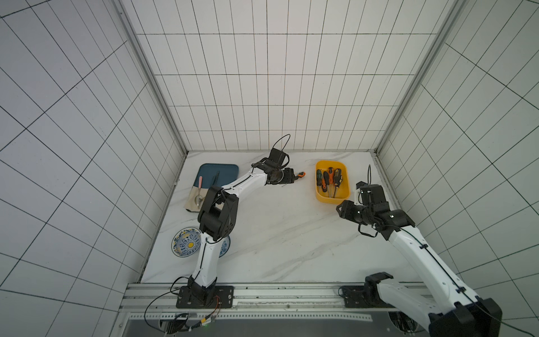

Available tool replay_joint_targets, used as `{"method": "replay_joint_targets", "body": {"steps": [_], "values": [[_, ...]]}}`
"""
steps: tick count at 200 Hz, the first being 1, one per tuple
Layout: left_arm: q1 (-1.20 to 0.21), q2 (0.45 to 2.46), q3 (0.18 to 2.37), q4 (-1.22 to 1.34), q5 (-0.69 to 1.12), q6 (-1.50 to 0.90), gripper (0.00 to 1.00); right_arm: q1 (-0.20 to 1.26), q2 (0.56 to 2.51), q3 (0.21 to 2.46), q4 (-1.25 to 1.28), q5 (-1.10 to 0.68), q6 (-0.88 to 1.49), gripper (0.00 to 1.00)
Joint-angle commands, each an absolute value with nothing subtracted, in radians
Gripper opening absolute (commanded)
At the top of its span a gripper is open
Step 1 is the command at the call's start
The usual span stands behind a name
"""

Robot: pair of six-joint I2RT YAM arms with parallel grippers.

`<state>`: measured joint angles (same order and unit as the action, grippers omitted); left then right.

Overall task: Put the screwdriver on the desktop into the storage box
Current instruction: Pick up the screwdriver from the center of the board.

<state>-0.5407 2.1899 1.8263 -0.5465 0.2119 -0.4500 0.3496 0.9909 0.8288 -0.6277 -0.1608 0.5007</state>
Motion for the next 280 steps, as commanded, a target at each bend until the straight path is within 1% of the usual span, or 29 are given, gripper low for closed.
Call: {"method": "replay_joint_targets", "body": {"steps": [1,21,81,110,157,201,259,280], "values": [[-0.532,2.263,1.913,-0.568,0.240,-0.390,0.67,0.364,0.954,0.782,-0.666,-0.164,0.506,0.47],[-0.534,2.305,1.944,-0.540,0.261,-0.394,0.67,0.363,0.937,0.762,-0.677,-0.145,0.500,0.47],[-0.535,2.372,1.978,-0.448,0.280,-0.363,0.66,0.364,0.922,0.741,-0.701,-0.162,0.497,0.47],[-0.534,2.440,2.062,-0.479,0.286,-0.338,0.67,0.364,0.909,0.715,-0.706,-0.166,0.497,0.47],[-0.536,2.518,2.167,-0.499,0.294,-0.322,0.70,0.364,0.872,0.684,-0.726,-0.182,0.511,0.47],[-0.538,2.581,2.253,-0.526,0.323,-0.322,0.70,0.363,0.850,0.692,-0.728,-0.177,0.511,0.47],[-0.545,2.618,2.270,-0.532,0.336,-0.336,0.68,0.364,0.861,0.687,-0.729,-0.180,0.512,0.47],[-0.549,2.626,2.275,-0.533,0.340,-0.336,0.66,0.363,0.862,0.685,-0.727,-0.179,0.512,0.47]]}}
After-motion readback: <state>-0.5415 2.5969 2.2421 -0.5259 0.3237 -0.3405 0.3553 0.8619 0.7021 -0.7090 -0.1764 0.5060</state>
